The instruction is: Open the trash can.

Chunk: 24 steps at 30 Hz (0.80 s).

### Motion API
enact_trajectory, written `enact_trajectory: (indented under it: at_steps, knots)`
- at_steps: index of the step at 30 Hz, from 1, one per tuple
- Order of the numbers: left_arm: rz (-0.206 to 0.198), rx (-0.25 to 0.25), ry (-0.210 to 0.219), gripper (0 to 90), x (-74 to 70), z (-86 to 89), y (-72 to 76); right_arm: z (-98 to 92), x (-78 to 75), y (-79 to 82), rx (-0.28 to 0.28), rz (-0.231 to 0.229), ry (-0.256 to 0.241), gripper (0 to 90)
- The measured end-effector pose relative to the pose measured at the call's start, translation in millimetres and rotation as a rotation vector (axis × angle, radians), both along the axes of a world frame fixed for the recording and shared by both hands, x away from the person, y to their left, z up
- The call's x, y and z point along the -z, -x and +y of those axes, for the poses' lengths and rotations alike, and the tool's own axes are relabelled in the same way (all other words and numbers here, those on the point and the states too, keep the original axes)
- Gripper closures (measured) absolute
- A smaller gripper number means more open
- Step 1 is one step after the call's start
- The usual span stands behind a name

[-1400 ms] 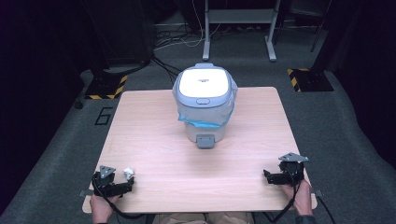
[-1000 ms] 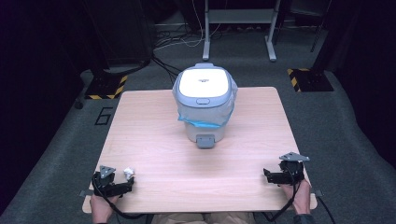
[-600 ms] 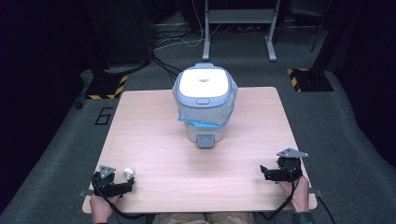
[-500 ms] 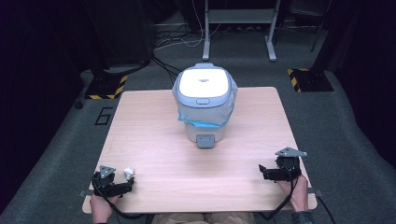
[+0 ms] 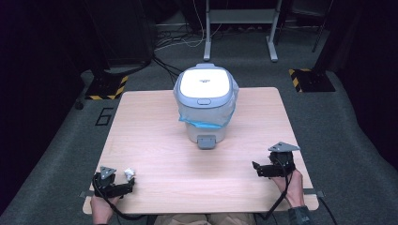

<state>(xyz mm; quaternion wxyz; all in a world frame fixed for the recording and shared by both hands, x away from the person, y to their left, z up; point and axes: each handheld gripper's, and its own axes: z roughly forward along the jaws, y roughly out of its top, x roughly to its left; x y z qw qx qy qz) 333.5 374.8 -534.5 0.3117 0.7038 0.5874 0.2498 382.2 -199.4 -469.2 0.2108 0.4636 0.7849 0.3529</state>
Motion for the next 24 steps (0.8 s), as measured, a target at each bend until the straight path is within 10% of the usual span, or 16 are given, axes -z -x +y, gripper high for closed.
enact_trajectory:
  at_steps: [24]
  knots:
    - [0.0, 0.0, 0.0, 0.0, 0.0, 0.0, 0.0, 39.3, -16.4, -15.3, -0.108, -0.011, -0.007, 3.6]
